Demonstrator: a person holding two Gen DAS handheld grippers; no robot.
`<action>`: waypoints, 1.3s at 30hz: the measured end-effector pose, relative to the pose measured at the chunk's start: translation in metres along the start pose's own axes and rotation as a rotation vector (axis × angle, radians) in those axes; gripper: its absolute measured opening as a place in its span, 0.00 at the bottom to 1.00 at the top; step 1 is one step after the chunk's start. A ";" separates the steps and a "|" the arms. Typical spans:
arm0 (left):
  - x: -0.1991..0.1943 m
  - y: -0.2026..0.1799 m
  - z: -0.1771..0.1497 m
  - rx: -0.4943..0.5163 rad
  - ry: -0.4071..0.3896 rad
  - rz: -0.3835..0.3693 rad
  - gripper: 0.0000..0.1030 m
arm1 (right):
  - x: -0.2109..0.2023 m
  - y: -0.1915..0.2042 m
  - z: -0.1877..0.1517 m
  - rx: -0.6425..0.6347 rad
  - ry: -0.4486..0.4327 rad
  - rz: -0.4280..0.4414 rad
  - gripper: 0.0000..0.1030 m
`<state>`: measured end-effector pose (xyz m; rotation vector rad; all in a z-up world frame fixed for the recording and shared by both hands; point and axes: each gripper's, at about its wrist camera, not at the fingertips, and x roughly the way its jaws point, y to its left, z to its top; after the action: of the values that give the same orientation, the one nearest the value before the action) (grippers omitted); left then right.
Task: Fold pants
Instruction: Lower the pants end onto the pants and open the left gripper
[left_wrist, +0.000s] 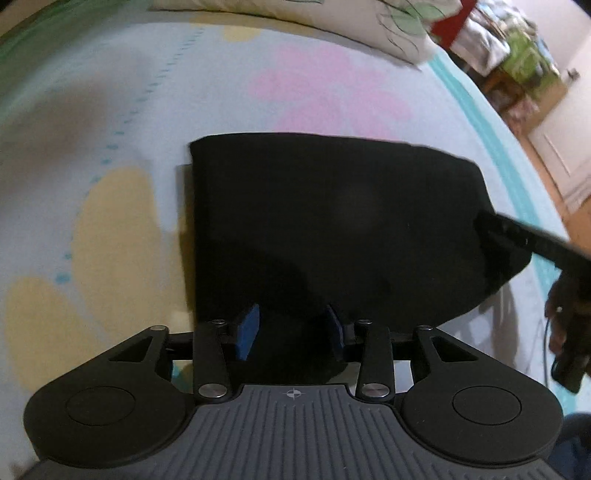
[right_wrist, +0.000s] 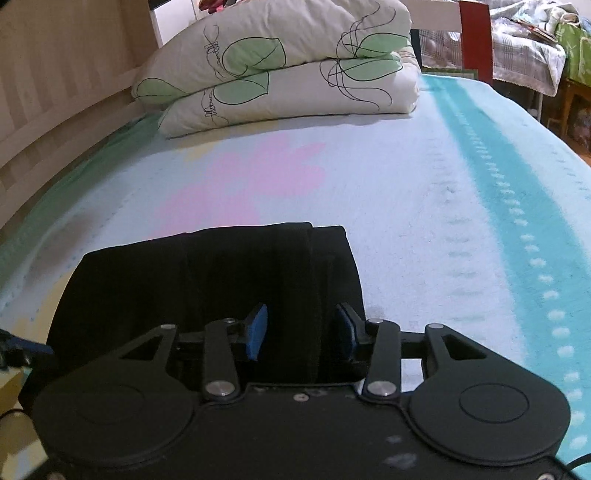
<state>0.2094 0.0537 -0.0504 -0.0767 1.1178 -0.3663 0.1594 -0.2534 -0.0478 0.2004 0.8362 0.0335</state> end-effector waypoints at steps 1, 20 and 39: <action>0.001 -0.001 0.002 0.004 -0.001 -0.005 0.41 | 0.001 -0.001 -0.001 0.013 0.000 0.004 0.45; -0.003 -0.013 -0.011 0.019 -0.054 0.034 0.46 | 0.006 0.028 0.012 -0.097 0.048 -0.123 0.22; -0.048 0.039 0.001 -0.197 -0.205 0.050 0.46 | -0.034 0.068 0.054 -0.318 -0.155 -0.212 0.02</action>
<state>0.2014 0.1059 -0.0184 -0.2539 0.9483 -0.1976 0.1798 -0.1989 0.0258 -0.1839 0.6833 -0.0476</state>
